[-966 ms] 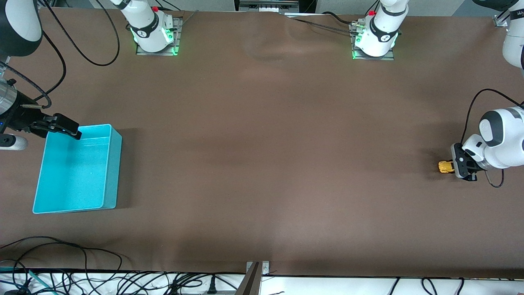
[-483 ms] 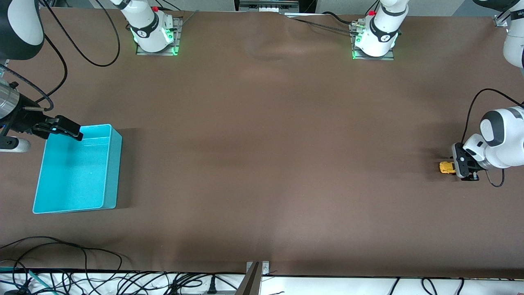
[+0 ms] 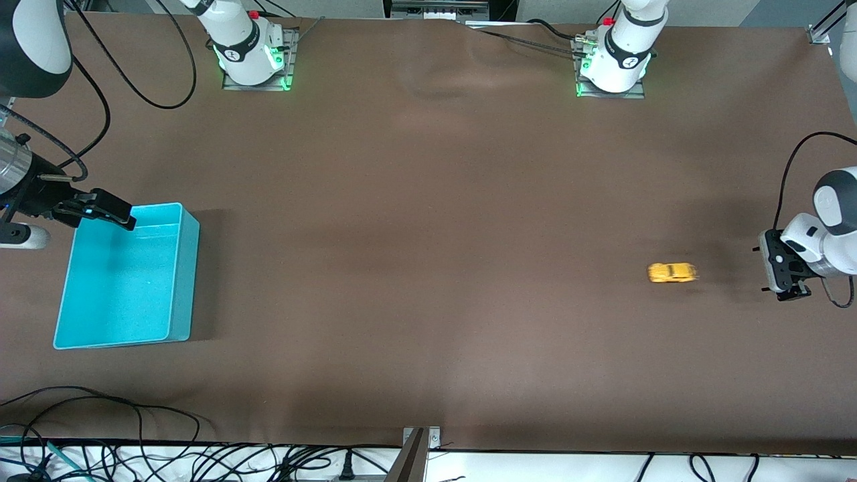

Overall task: Wind up and store yellow beetle car
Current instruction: 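Open the left gripper to let the car roll toward the blue box, then lower the right gripper to the car while the left gripper withdraws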

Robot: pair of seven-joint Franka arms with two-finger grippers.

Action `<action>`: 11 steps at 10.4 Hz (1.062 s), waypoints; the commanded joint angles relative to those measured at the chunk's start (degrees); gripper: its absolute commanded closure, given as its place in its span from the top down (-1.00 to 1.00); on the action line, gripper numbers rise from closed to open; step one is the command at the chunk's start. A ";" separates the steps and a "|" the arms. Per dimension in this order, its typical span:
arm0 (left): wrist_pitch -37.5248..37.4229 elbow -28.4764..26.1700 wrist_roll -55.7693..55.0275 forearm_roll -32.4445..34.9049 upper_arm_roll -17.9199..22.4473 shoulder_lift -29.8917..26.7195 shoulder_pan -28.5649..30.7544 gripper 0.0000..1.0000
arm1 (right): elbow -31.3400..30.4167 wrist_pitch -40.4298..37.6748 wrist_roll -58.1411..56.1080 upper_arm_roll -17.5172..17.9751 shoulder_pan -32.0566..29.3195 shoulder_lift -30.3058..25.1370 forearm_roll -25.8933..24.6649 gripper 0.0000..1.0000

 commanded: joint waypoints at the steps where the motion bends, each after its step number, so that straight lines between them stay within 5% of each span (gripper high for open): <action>1: -7.37 4.80 -6.27 -0.84 -3.01 -0.38 -0.28 1.00 | 1.63 -0.47 -0.58 0.13 -0.13 0.73 0.88 1.00; 4: -15.99 9.73 -15.14 -0.84 -5.75 -1.34 -0.20 1.00 | 1.63 -0.47 -0.58 0.13 -0.13 0.91 0.88 1.00; 11: -17.15 10.01 -28.16 -5.85 -5.58 -8.37 0.42 1.00 | 1.36 -0.47 -0.58 0.22 -0.04 2.75 0.79 1.00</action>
